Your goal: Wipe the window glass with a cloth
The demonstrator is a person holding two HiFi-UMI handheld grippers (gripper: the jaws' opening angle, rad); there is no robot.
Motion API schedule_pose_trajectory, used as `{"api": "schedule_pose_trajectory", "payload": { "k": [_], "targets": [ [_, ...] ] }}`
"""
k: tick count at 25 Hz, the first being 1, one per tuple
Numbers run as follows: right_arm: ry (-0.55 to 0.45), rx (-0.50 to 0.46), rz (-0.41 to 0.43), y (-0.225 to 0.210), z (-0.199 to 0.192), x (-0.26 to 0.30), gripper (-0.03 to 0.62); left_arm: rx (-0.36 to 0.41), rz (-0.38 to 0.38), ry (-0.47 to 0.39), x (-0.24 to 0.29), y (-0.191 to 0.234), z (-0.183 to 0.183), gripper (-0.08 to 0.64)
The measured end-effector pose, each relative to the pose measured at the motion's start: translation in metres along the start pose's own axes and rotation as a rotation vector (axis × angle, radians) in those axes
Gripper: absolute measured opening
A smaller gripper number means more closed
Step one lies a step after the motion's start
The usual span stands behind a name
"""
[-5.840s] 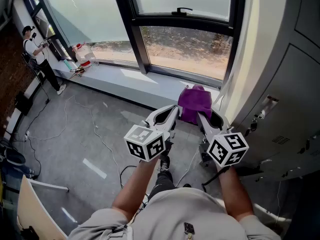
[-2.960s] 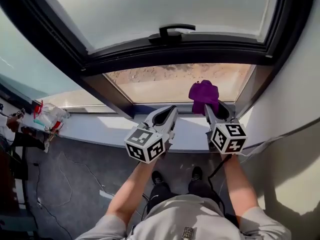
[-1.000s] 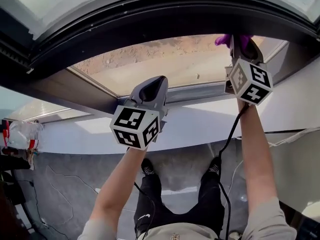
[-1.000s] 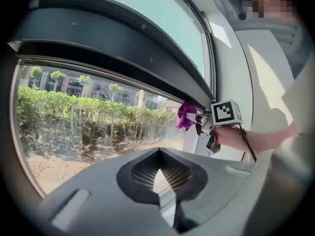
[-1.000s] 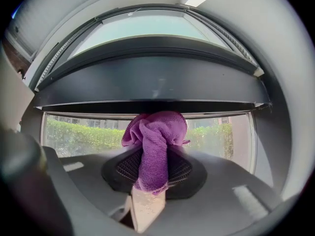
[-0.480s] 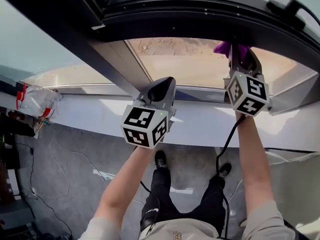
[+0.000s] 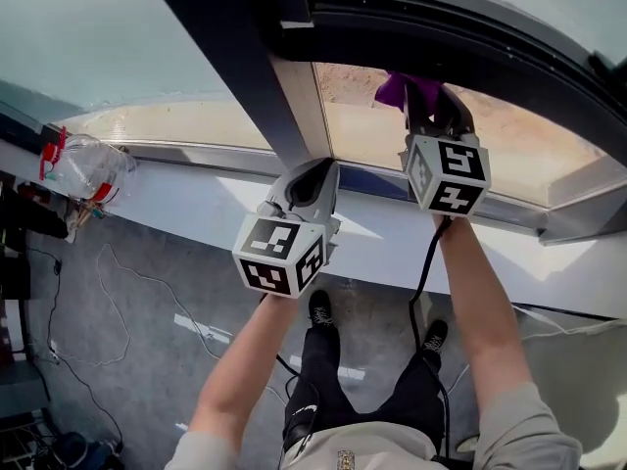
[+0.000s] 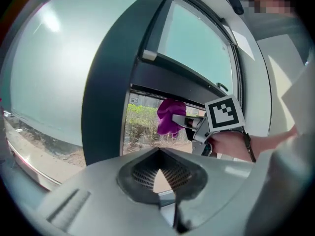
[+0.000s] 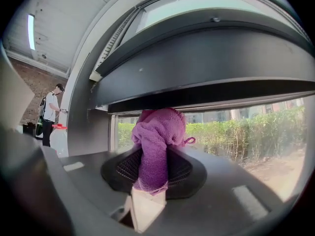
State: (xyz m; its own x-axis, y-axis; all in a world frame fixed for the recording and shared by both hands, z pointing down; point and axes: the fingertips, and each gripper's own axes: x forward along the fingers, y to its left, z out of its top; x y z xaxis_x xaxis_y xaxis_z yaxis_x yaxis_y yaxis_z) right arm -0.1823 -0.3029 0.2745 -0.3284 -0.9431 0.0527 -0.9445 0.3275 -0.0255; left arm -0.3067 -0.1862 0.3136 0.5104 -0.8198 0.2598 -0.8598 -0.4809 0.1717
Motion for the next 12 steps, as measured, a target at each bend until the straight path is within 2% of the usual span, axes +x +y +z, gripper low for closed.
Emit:
{"api": "schedule_pose_trajectory", "payload": {
  "k": [7,12],
  "targets": [
    [0.030,-0.043,0.119,0.075,-0.011,0.041,0.133,-0.034,0.050,0.015,-0.025,0.037,-0.020,0.000],
    [0.086,-0.075,0.179,0.108,-0.034,0.059,0.133,-0.038,0.079,0.019,-0.035,0.056,-0.027,0.000]
  ]
}}
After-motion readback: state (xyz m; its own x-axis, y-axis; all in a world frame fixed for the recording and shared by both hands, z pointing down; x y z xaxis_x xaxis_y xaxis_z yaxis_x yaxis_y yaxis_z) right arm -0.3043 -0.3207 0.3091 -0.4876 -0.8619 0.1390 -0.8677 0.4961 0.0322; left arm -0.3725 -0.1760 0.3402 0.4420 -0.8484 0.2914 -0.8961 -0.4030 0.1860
